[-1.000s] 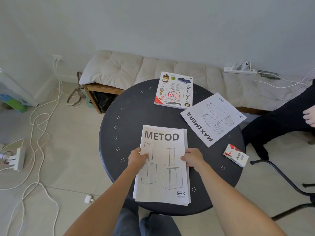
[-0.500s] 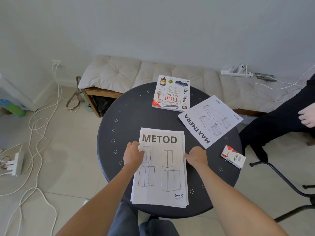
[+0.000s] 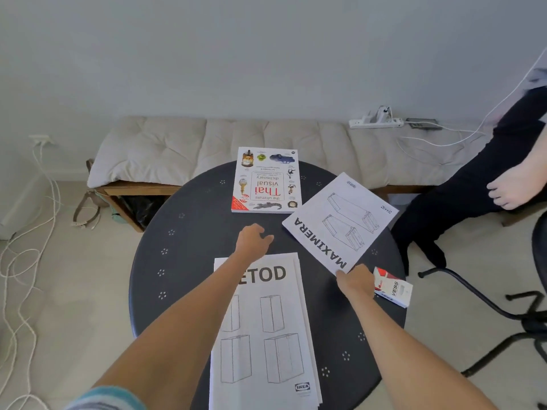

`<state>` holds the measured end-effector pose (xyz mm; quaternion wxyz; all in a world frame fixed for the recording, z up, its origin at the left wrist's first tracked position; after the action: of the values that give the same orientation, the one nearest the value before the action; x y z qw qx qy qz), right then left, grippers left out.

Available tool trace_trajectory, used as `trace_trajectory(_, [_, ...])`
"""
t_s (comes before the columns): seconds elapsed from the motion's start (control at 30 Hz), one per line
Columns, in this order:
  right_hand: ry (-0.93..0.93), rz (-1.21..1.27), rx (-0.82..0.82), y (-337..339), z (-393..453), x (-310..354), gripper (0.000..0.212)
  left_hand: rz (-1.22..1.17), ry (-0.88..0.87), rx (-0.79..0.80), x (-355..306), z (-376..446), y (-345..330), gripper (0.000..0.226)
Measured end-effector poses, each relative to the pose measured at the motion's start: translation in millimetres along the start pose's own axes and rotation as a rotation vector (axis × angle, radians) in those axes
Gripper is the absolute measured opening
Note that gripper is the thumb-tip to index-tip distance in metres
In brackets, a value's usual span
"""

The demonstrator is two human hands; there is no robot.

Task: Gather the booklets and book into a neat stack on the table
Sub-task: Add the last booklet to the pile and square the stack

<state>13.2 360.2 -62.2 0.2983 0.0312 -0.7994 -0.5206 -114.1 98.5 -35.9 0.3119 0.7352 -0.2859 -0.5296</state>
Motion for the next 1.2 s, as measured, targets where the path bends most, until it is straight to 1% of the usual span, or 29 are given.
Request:
trace_trajectory(0.17, [-0.168, 0.08, -0.065, -6, 12, -3, 0.05, 0.029, -0.005, 0.08, -23, 37, -31, 0.05])
trace_trajectory(0.33, [-0.25, 0.121, -0.125, -13, 27, 0, 0.06, -0.055, 0.016, 0.17, -37, 69, -63, 0.035])
trace_trajectory(0.43, [-0.29, 0.126, -0.126, -16, 28, 2, 0.061, -0.116, 0.038, 0.205, -43, 74, -78, 0.029])
trace_trajectory(0.57, [-0.373, 0.223, -0.095, -22, 28, 3, 0.06, -0.185, 0.094, 0.229, -37, 76, -91, 0.023])
trace_trajectory(0.63, [-0.387, 0.28, -0.062, -24, 29, 4, 0.05, -0.278, 0.177, 0.259, -32, 74, -92, 0.017])
trace_trajectory(0.7, [-0.389, 0.354, -0.029, -27, 32, 4, 0.026, -0.361, 0.233, 0.277, -30, 69, -86, 0.013])
trace_trajectory(0.73, [-0.399, 0.407, -0.014, -28, 34, 3, 0.013, -0.387, 0.233, 0.29, -29, 66, -82, 0.013])
trace_trajectory(0.77, [-0.419, 0.465, 0.001, -29, 35, 2, 0.006, -0.402, 0.228, 0.305, -28, 64, -76, 0.015])
trace_trajectory(0.8, [-0.447, 0.528, 0.02, -29, 36, 1, 0.003, -0.413, 0.221, 0.32, -26, 62, -68, 0.017])
trace_trajectory(0.83, [-0.478, 0.6, 0.052, -28, 35, 1, 0.005, -0.424, 0.214, 0.336, -23, 60, -61, 0.02])
trace_trajectory(0.9, [-0.534, 0.745, 0.138, -25, 31, 2, 0.02, -0.439, 0.202, 0.363, -16, 55, -43, 0.022])
trace_trajectory(0.93, [-0.54, 0.79, 0.189, -23, 28, 5, 0.024, -0.428, 0.193, 0.373, -11, 52, -33, 0.024])
trace_trajectory(1.07, [-0.499, 0.84, 0.31, -12, 13, 15, 0.025, -0.354, 0.161, 0.395, 17, 34, 9, 0.024])
trace_trajectory(1.13, [-0.484, 0.848, 0.364, -9, 2, 18, 0.027, -0.347, 0.187, 0.402, 34, 20, 29, 0.024])
trace_trajectory(1.2, [-0.458, 0.836, 0.436, -7, -11, 21, 0.027, -0.391, 0.227, 0.393, 50, 9, 43, 0.023])
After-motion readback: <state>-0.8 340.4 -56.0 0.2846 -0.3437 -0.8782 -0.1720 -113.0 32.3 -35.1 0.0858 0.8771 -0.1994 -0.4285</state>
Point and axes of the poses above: each hand's wrist, its own z-axis towards the middle knuckle, its own y-axis out of the back of the hand, x = y × z, the point moved 8 cm from there along z, towards the middle knuckle, and after that the axes turned 15 degrees about -x, right-handed, at the moved point
